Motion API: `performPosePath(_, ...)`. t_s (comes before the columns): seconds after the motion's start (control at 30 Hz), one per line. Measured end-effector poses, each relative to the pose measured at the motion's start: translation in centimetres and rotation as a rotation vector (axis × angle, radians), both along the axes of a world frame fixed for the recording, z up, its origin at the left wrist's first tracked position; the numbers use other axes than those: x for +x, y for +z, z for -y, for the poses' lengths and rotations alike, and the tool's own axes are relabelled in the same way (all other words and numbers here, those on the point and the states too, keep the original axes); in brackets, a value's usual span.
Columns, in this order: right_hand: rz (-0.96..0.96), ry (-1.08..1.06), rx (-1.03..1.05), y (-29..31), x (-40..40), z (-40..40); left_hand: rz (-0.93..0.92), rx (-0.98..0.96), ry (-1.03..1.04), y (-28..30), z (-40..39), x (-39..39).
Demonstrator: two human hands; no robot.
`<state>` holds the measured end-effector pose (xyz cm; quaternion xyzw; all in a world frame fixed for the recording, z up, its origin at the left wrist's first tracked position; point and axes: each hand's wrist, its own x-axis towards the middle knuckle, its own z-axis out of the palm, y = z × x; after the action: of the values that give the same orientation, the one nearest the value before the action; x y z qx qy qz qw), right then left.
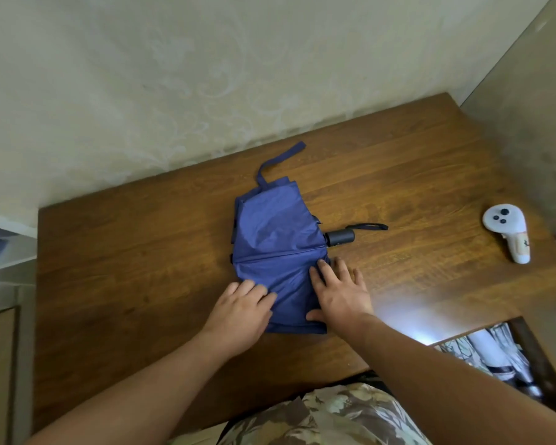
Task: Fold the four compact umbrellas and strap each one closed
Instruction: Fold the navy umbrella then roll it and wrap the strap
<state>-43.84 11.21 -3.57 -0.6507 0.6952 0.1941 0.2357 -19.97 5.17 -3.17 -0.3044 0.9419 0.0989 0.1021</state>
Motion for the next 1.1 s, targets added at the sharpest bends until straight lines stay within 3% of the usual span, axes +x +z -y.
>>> performPosePath(0.07,-0.007,0.000,-0.008,0.1,0.1,0.1,-0.017,0.066,0.006,-0.1,0.8,-3.0)
performPosePath(0.2,-0.054,-0.004,-0.063,0.2,0.1,0.3,0.121,0.093,0.021,-1.0,1.3,-5.5)
performPosePath(0.77,0.028,-0.117,0.030,1.1,-0.9,1.4,0.164,0.049,0.049,-3.1,-0.8,-2.0)
performPosePath(0.87,0.001,-0.226,-0.195,2.6,-0.5,2.2,0.183,0.065,0.041,-3.4,-1.0,-1.7)
performPosePath(0.97,0.116,-0.004,-0.304,2.3,1.0,2.2,0.177,0.034,0.038,-3.5,-0.9,-1.6)
performPosePath(1.1,0.130,0.085,-0.045,-0.2,1.2,0.7,0.181,0.029,0.012,-4.3,-1.9,-0.3)
